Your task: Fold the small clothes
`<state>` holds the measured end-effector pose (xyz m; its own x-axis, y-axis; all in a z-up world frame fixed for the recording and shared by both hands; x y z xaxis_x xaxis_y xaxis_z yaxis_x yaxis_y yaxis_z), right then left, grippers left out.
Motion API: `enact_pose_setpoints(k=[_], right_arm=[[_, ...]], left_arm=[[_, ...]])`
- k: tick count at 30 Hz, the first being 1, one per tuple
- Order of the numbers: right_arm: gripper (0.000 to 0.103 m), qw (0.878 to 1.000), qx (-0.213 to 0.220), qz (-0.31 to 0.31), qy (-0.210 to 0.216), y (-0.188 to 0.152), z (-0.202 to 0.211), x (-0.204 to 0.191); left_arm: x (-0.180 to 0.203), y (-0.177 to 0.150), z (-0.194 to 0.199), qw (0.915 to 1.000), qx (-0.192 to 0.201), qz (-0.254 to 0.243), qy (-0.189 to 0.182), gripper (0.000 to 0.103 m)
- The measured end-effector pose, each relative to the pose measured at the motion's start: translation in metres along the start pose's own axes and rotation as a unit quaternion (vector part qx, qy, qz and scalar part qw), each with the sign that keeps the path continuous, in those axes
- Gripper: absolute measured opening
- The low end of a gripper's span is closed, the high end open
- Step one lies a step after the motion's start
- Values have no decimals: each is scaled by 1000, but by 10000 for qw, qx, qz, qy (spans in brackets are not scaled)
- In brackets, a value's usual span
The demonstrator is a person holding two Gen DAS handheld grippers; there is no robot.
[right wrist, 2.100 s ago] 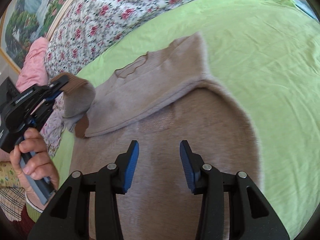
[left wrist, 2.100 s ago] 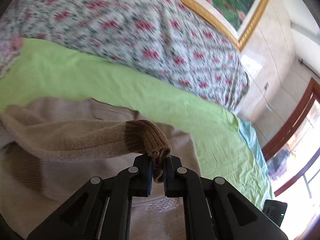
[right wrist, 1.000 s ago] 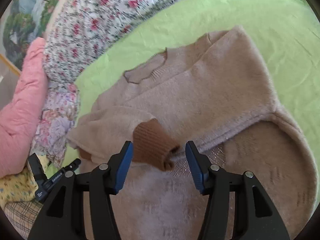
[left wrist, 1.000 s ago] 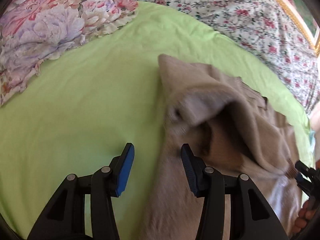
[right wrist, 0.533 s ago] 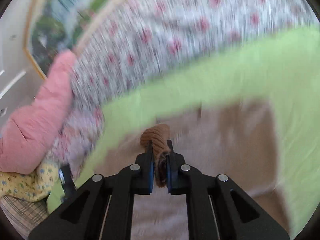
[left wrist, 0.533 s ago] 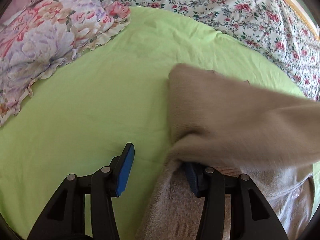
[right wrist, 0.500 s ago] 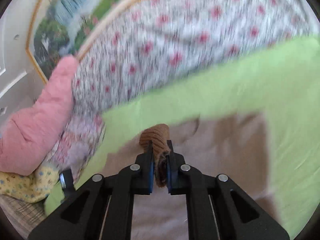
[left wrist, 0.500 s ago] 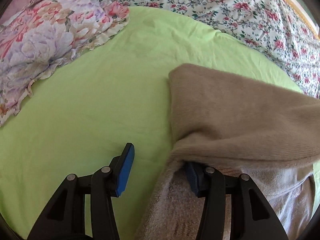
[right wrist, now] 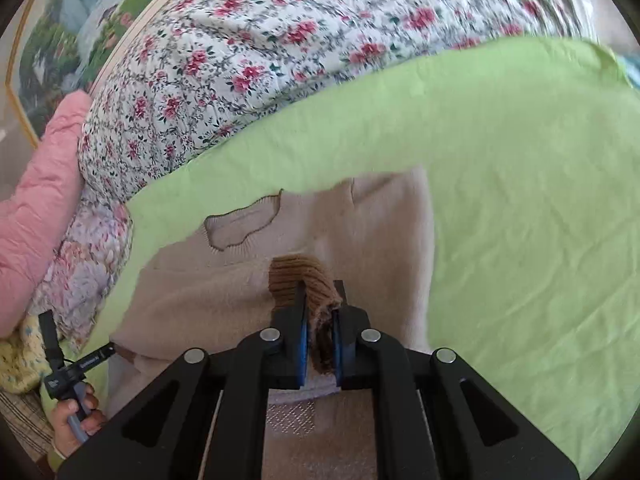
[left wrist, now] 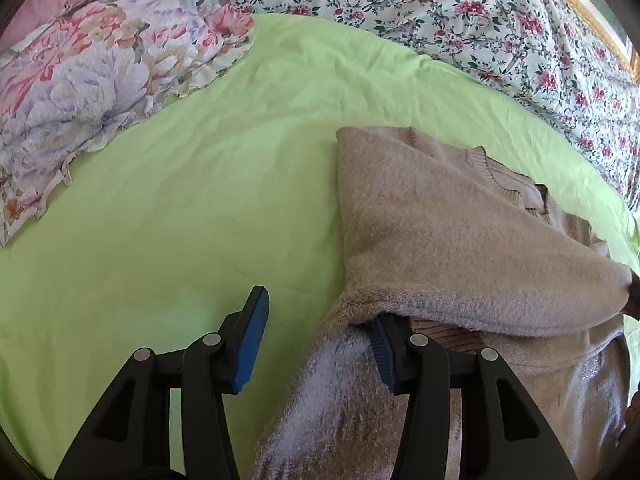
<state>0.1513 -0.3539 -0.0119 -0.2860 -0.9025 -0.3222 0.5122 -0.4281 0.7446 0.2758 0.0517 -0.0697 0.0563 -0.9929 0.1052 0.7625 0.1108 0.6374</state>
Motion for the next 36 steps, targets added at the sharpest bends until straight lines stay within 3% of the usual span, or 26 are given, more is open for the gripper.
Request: enact_pose_setpoints(k=[4, 10, 15, 16, 17, 18, 20, 23, 25, 27, 28, 30, 32, 34, 35, 36], right_arm=[[11, 9982, -554, -53, -201, -13, -17, 7], [10, 9970, -605, 282, -380, -17, -11, 4], [12, 9968, -692, 66, -392, -18, -8, 9], [16, 9971, -562, -18, -506, -15, -2, 12], [27, 9963, -342, -146, -775, -12, 9, 18], [39, 9964, -177, -295, -770, -9, 18, 22], [42, 9975, -73, -531, -467, -7, 26, 21], [42, 9983, -218, -383, -391, -8, 21, 10], [41, 9980, -347, -109, -518, -9, 11, 1], [43, 9934, -842, 17, -776, -19, -12, 3], [43, 9924, -1010, -17, -698, -22, -21, 3], [8, 9952, -901, 40, -381, -20, -24, -4], [8, 9997, -98, 203, -5, -1, 2, -18], [8, 9985, 433, 306, 138, 10, 23, -23], [8, 9984, 449, 336, -56, 11, 25, -20], [9, 9991, 181, 331, -171, 7, 16, -14]], left_arm=[[-2, -3, -2, 9999, -75, 83, -15, 50], [-5, -5, -2, 9998, -135, 113, -48, 51], [-6, -9, 2, 9999, -158, -10, 46, 51], [-8, -10, 2, 9999, -165, 10, 49, 51], [-12, -11, 2, 9998, -177, 74, 32, 51], [-14, -12, 2, 9997, -189, 127, 14, 51], [-15, -12, 1, 9996, -203, 191, -17, 51], [-12, -11, 2, 9997, -196, 138, 86, 51], [-11, -11, 1, 9996, -207, 163, 120, 51], [-14, -9, -2, 9992, -239, 286, 122, 51], [-15, -7, -3, 9990, -255, 341, 117, 51], [-19, -4, -4, 9985, -275, 469, 64, 51], [-19, -4, -5, 9983, -274, 510, 27, 52], [-18, -5, -6, 9987, -254, 447, 46, 52], [-16, -6, -6, 9989, -235, 391, 76, 53], [-15, -6, -6, 9990, -227, 364, 107, 52]])
Point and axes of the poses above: each gripper's, at about its wrist camera, not at the fingertips, and z roughly against the way its jaws point, x to its right, y to its top, the point moved 5 cm from there along -z, roughly the way its jaws point, and after that the axes turned 3 degrees about x, right-handed, at the moved point
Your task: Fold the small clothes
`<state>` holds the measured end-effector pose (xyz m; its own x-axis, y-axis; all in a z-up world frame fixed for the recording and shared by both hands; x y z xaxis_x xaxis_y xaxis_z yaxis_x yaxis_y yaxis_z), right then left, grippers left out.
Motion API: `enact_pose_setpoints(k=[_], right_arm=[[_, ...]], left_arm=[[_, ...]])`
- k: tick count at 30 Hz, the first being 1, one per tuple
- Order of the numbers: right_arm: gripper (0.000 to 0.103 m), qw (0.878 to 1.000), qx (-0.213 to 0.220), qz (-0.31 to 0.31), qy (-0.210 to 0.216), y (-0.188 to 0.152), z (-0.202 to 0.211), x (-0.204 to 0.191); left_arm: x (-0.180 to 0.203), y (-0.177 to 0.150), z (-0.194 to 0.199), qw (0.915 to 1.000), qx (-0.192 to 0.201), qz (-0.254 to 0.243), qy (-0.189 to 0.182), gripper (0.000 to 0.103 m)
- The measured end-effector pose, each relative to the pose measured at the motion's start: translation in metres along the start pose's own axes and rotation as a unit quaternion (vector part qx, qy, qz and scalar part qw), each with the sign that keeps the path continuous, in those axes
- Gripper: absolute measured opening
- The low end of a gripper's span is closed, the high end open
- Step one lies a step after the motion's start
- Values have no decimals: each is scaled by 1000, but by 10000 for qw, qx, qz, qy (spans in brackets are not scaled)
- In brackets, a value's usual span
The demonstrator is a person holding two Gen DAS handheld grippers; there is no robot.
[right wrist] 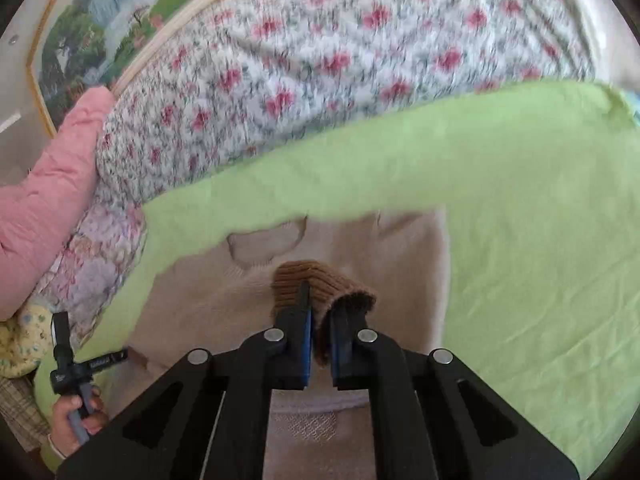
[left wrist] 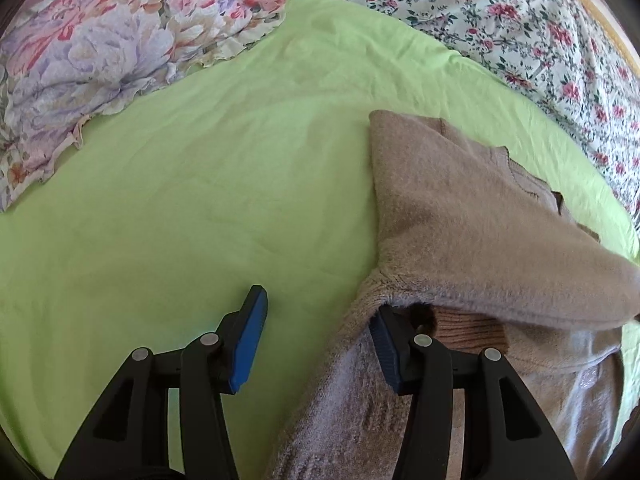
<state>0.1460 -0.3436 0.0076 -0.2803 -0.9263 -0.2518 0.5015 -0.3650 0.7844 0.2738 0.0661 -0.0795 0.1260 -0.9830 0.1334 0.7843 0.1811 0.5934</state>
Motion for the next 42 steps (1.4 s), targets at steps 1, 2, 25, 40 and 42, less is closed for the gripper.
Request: enact_pose_setpoints(k=[1, 2, 25, 40, 42], right_arm=[[9, 9990, -446, -39, -61, -9, -13, 7], [10, 9955, -907, -188, -180, -19, -27, 17], [40, 9949, -911, -408, 149, -72, 57, -12], [53, 9916, -1219, -206, 390, -132, 121, -31], [53, 9914, -1234, -186, 389, -138, 128, -31]], left_arm=[[0, 0, 0, 10000, -4, -14, 13, 53], [0, 0, 0, 10000, -18, -16, 4, 53], [-19, -60, 73, 9984, -175, -186, -502, 51], [-37, -163, 153, 9925, -338, -439, -1094, 56], [-44, -171, 154, 9921, -409, -362, -1125, 56]])
Point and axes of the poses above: each gripper's, at about its wrist camera, not at the fingertips, and z roughly against the way its jaws point, x to its right, y to its top, the point moved 5 cm from there along -z, roughly the way its jaws point, and after that the axes turned 3 degrees about x, right-handed, at the moved point
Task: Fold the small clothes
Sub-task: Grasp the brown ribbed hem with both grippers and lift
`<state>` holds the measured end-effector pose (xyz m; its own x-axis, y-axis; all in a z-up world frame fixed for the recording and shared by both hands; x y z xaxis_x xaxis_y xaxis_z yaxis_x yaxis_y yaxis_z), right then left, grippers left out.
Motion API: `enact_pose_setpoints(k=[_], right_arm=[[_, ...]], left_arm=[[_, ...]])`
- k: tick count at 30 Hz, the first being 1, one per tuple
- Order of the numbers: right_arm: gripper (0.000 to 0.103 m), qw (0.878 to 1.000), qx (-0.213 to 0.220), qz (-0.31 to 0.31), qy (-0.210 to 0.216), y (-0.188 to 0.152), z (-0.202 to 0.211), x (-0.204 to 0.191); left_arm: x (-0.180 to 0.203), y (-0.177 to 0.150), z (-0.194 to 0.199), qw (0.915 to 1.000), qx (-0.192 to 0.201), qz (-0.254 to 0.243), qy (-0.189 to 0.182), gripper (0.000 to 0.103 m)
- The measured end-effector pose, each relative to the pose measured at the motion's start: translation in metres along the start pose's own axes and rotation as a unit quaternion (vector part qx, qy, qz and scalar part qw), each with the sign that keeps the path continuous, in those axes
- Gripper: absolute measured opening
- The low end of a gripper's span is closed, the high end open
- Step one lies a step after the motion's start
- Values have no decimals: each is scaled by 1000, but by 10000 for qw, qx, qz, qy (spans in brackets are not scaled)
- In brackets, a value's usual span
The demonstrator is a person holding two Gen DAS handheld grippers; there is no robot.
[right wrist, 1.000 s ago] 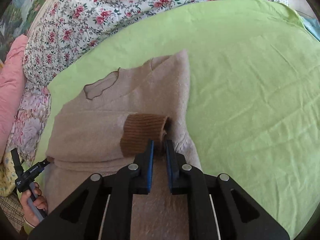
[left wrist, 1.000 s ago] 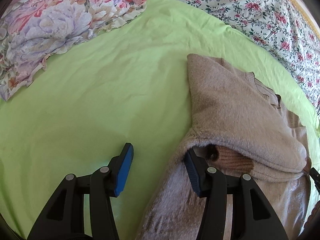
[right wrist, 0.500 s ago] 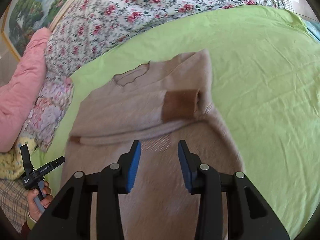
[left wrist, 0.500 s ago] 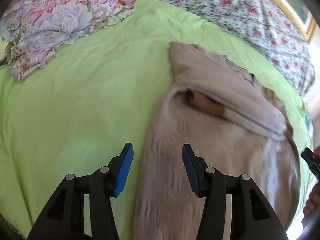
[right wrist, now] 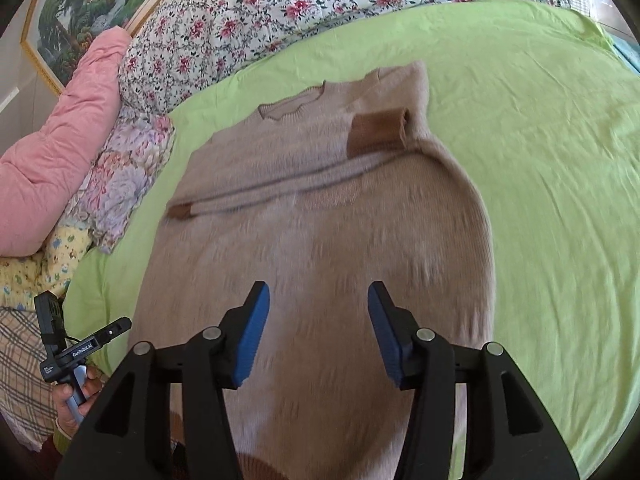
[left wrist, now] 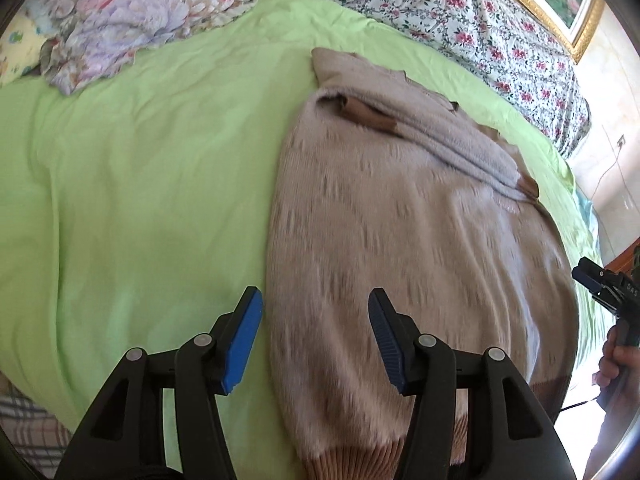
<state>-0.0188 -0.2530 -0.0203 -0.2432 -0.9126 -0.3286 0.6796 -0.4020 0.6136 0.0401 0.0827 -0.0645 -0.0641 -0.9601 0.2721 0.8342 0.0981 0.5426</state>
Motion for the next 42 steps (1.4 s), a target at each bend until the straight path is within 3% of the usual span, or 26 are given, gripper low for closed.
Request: enact_pose_setpoints(k=[6, 20, 22, 26, 29, 33, 37, 42], right_arm=[[56, 9999, 52, -121, 9, -22, 24, 6], [60, 9988, 235, -384, -169, -83, 84, 34], [60, 9987, 264, -419, -116, -90, 88, 36], [61, 9978, 202, -633, 71, -107, 91, 45], [61, 9972, 163, -713, 144, -116, 91, 48], [61, 9976, 45, -542, 420, -124, 87, 34], [62, 9981, -133, -288, 519, -131, 74, 22], [62, 9940, -190, -545, 927, -141, 62, 30]], left_arm=[[-6, -24, 2, 9994, -167, 156, -245, 56], [7, -48, 6, 9965, -172, -210, -788, 56], [8, -49, 6, 9959, -156, -285, -846, 51], [11, -56, 6, 9937, -215, -451, -1007, 16], [6, -59, 11, 9919, -210, -473, -1159, 17], [-8, -67, 15, 9906, -352, -288, -1292, 26], [-14, -81, 18, 9878, -507, -221, -1455, 28], [-12, -96, 18, 9849, -640, -305, -1582, 28]])
Point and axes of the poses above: each gripper's, at about its wrist camera, not at the fingertips, and z roughly against the way its jaws point, x to its right, y to its top, the point moved 5 cm from there along -z, roughly the way its jaws point, and after that the axes turned 3 degrees about x, right-handed, at the moved point
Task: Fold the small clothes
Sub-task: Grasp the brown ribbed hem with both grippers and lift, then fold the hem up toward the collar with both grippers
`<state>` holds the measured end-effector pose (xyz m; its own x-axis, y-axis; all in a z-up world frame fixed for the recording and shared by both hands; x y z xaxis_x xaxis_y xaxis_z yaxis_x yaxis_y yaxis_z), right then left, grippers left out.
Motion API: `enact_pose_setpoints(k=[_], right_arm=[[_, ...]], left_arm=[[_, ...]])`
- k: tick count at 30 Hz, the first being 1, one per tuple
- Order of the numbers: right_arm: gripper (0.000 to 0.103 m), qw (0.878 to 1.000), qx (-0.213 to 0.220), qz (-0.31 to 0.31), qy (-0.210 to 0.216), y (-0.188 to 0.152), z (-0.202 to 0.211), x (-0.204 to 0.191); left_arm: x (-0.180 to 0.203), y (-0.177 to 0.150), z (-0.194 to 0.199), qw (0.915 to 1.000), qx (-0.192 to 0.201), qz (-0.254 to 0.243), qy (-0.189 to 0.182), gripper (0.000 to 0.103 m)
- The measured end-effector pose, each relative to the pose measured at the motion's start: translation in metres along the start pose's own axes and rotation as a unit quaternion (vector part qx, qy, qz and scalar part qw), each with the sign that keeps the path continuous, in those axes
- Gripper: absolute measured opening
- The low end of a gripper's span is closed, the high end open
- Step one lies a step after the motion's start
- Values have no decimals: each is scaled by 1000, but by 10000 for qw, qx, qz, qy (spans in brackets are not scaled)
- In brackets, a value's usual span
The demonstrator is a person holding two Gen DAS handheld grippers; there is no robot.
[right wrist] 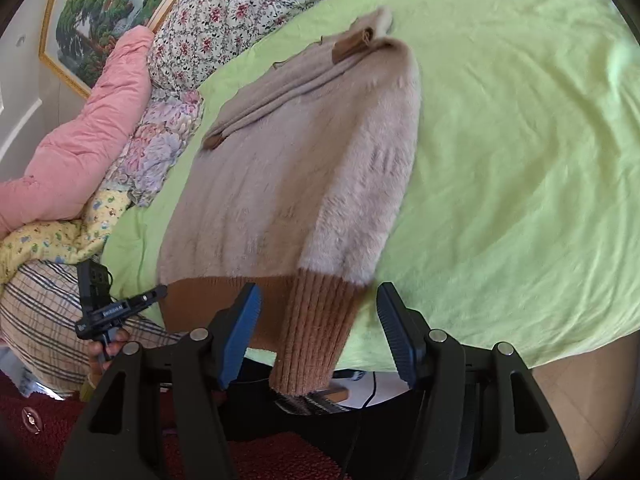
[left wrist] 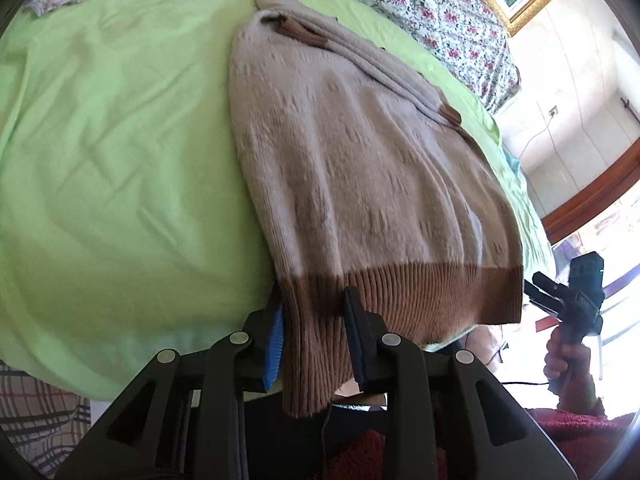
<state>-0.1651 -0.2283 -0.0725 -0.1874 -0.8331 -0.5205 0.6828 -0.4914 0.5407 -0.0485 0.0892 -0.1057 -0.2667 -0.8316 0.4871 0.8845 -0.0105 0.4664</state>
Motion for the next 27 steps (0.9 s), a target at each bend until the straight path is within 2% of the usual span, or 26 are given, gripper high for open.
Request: enact_pose_setpoints(k=[4, 8, 10, 11, 12, 16, 20, 23, 27], right_arm=[[58, 9976, 121, -311, 611, -6, 2, 14], [37, 9903, 292, -832, 1077, -9, -10, 30], [24, 9865, 353, -1023, 1231, -10, -15, 34], [11, 9865, 321, -1045, 1221, -10, -17, 34], [9, 9871, 283, -1014, 1208, -11, -18, 32], [8, 9887, 451, -762, 1212, -5, 5, 27], [7, 9900, 643, -714, 1034, 7, 32, 35], [7, 9871, 778, -738, 1193, 19, 39, 27], [7, 9824, 972, -539, 1498, 45, 38, 4]], left_arm=[[4, -2, -7, 9998, -43, 44, -167, 26], [11, -1, -13, 9998, -104, -53, -177, 24], [12, 0, -13, 9997, -105, -185, -96, 16], [14, 0, -13, 9996, -112, -241, -84, 12], [14, 0, -11, 9994, -97, -303, -100, 9], [18, -1, 2, 9986, 85, -509, -139, 8], [16, 2, 12, 9984, 215, -436, -298, 7], [24, 14, 19, 9976, 353, -439, -392, 7], [40, 45, 35, 9945, 715, -555, -525, 7]])
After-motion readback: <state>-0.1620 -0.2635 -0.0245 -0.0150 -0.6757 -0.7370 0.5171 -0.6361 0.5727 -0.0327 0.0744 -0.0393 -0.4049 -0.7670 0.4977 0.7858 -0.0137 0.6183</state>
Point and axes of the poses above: each gripper's, at about its wrist camera, not at the fingertips, and z roughly against the way its jaws point, x to its right, y to its top, the point moved 5 cm from there along -z, roughly the way its jaws point, and after that the axes turned 3 degrees about x, right-handed, at the moved point
